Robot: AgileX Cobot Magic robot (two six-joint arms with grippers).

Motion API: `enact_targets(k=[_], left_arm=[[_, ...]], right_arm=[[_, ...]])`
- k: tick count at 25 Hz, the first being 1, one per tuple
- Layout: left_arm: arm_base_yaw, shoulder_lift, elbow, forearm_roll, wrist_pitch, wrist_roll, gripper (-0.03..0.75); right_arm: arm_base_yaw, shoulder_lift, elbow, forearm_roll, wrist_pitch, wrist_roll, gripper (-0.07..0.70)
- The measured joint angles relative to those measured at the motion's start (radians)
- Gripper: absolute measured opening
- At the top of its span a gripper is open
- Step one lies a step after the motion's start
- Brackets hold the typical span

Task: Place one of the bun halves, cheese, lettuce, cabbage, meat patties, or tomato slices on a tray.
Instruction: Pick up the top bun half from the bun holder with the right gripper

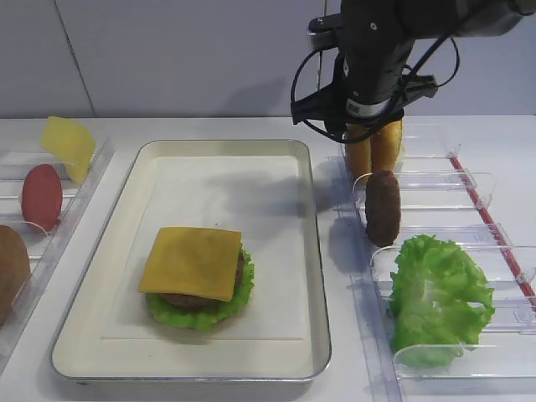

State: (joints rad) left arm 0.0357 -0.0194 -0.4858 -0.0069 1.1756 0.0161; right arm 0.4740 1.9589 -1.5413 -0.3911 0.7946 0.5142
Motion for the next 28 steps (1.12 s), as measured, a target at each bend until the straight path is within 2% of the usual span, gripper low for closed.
enact_targets(k=[10,20,28], left_arm=[[0.0,0.0,0.0,0.0,0.0,0.0,0.467],[0.0,0.0,0.0,0.0,0.0,0.0,0.465],[0.0,0.0,0.0,0.0,0.0,0.0,0.465]], right_arm=[[0.0,0.007,0.0,-0.012,0.0,0.046,0.285],[0.0,-0.014,0.0,-0.005,0.004,0.048,0.278],[0.002,-0.203,0.0,0.035,-0.004,0.05,0.274]])
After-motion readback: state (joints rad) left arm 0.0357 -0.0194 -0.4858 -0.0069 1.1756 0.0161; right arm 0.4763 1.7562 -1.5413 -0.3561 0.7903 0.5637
